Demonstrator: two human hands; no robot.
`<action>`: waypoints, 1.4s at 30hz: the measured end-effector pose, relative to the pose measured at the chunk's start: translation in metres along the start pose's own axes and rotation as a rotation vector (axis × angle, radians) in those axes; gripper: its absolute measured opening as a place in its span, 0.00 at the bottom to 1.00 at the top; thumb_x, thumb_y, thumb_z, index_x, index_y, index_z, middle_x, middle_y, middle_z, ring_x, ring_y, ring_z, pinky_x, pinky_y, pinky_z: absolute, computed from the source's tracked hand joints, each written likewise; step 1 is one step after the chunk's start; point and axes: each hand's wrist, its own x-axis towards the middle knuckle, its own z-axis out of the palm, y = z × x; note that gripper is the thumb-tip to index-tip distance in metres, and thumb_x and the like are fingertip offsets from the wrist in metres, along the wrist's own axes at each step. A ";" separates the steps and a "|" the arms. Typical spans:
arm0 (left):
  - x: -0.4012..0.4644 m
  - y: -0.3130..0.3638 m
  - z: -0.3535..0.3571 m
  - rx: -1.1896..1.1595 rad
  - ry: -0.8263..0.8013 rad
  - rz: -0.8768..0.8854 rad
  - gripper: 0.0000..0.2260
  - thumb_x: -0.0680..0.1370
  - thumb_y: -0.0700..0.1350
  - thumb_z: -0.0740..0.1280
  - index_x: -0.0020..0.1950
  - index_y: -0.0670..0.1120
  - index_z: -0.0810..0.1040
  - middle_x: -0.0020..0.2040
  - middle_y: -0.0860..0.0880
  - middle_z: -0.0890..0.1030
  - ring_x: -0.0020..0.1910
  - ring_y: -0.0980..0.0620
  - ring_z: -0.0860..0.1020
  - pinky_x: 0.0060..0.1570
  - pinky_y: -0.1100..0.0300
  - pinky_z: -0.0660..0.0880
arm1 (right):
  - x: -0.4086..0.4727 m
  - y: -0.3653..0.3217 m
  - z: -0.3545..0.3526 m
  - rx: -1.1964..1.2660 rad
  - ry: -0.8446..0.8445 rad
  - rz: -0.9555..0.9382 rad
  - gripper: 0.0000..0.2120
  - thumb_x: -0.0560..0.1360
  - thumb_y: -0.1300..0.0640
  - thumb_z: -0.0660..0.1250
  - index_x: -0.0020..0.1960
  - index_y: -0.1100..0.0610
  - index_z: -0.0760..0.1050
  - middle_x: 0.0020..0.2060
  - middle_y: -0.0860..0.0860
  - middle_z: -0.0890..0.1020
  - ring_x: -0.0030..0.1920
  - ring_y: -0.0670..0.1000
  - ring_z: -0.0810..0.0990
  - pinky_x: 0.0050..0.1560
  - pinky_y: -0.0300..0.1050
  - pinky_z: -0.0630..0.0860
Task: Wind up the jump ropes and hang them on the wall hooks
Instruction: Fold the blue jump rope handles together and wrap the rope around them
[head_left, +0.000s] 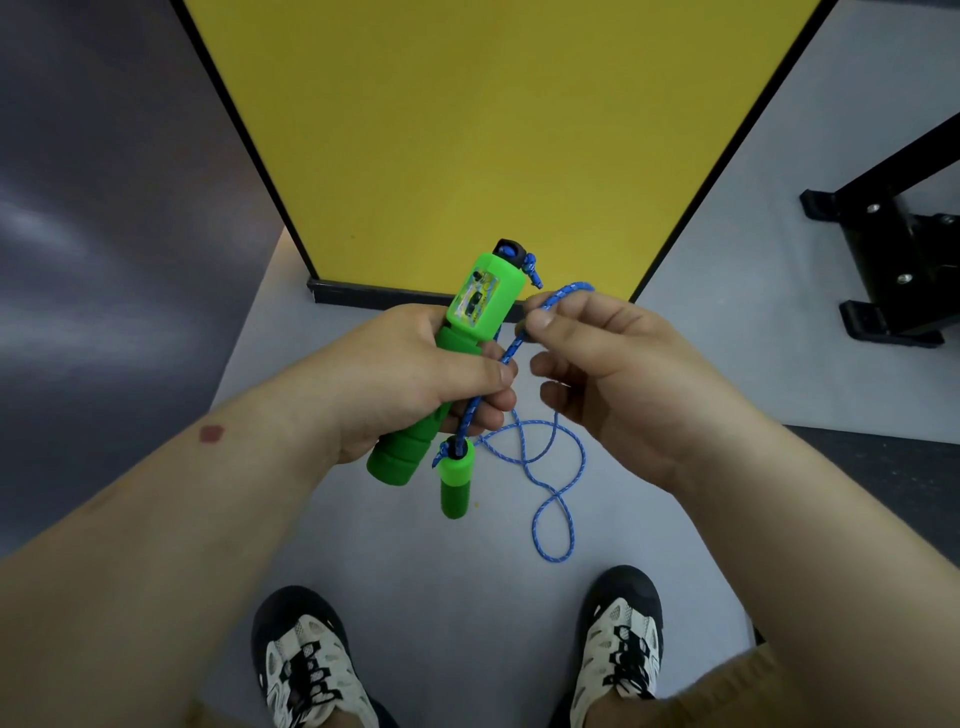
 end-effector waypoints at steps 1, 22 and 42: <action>0.000 0.000 0.000 0.003 -0.003 -0.001 0.06 0.78 0.38 0.72 0.52 0.39 0.78 0.40 0.43 0.86 0.37 0.49 0.84 0.42 0.56 0.83 | -0.001 0.000 0.001 -0.031 -0.012 0.001 0.03 0.76 0.57 0.72 0.50 0.55 0.82 0.40 0.49 0.81 0.38 0.46 0.78 0.41 0.42 0.75; 0.001 -0.002 -0.001 0.020 -0.041 0.018 0.04 0.79 0.38 0.70 0.52 0.39 0.80 0.40 0.45 0.84 0.38 0.50 0.83 0.41 0.58 0.80 | -0.001 0.003 0.002 -0.157 -0.071 -0.025 0.05 0.77 0.61 0.70 0.53 0.56 0.81 0.38 0.45 0.84 0.37 0.45 0.79 0.43 0.44 0.72; 0.005 -0.006 -0.005 0.032 -0.019 0.054 0.06 0.77 0.36 0.72 0.52 0.38 0.78 0.40 0.44 0.84 0.38 0.50 0.82 0.42 0.59 0.78 | 0.000 0.006 0.001 -0.361 -0.050 -0.198 0.02 0.78 0.60 0.70 0.49 0.56 0.81 0.39 0.50 0.84 0.39 0.46 0.82 0.40 0.40 0.78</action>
